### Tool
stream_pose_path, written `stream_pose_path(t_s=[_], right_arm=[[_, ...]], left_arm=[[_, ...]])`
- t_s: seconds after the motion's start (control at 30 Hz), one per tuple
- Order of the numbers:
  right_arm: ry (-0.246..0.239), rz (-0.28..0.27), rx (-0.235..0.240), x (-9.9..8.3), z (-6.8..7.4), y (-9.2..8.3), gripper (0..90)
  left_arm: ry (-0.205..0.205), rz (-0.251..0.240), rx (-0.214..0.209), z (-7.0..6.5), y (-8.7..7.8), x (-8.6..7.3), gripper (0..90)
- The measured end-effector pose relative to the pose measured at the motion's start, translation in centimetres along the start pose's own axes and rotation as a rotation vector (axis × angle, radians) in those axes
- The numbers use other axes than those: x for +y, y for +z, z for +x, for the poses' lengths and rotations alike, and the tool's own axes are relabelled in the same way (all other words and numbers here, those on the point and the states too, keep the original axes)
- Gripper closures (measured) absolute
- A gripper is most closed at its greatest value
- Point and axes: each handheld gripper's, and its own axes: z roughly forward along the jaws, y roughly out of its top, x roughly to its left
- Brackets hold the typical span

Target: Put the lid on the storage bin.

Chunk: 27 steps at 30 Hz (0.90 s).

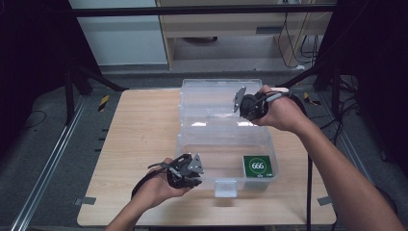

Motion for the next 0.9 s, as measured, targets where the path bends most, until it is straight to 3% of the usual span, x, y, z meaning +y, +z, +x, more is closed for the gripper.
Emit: stream_pose_path(t_s=[0.9], right_arm=[[-0.034,-0.004,0.003,0.35,0.78,-0.97,84.7]], left_arm=[[-0.017,-0.018,0.013,-0.14,0.1,-0.13,77.6]])
